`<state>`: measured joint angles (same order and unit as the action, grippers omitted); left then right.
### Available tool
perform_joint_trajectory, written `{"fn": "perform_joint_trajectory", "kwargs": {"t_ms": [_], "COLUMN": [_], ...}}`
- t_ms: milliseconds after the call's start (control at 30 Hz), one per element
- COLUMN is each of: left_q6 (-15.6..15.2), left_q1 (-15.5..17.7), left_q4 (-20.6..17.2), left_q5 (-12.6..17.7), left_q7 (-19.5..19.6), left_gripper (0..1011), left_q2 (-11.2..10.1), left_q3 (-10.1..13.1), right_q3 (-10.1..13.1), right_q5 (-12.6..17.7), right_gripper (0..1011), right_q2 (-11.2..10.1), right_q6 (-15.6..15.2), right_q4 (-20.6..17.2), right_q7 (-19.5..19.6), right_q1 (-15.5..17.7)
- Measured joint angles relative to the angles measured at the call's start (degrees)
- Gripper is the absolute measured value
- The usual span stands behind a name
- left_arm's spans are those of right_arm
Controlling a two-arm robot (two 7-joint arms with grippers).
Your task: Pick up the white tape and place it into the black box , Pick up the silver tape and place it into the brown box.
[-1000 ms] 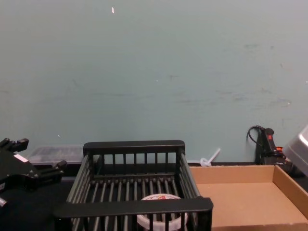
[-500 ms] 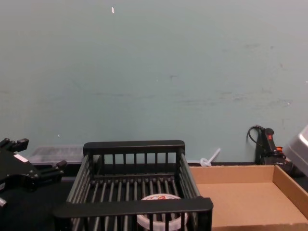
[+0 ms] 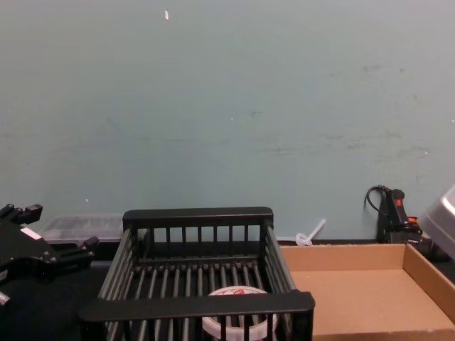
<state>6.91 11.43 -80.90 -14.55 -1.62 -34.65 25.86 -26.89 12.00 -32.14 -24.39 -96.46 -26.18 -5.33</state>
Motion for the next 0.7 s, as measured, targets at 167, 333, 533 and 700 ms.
{"fn": "perform_joint_trajectory", "kwargs": {"t_ms": [167,333,533,700], "left_q6": [0.00,0.00,0.00,0.00], "left_q1": [0.00,0.00,0.00,0.00], "left_q4": [0.00,0.00,0.00,0.00], "left_q5": [0.00,0.00,0.00,0.00], "left_q7": [0.00,0.00,0.00,0.00], "left_gripper": [1001,1001,1001,1001], "left_q2": [0.00,0.00,0.00,0.00], "left_q3": [0.00,0.00,0.00,0.00], "right_q3": [0.00,0.00,0.00,0.40], "right_q5": [0.01,0.01,0.00,-0.14], "right_gripper": [138,138,138,138], "right_q2": [0.00,0.00,0.00,0.11], "right_q6": [0.00,0.00,0.00,0.19], "right_q4": [0.00,0.00,0.00,-0.31], "right_q7": [0.00,-0.01,-0.01,0.16], "right_q1": [0.00,0.00,0.00,0.33]}}
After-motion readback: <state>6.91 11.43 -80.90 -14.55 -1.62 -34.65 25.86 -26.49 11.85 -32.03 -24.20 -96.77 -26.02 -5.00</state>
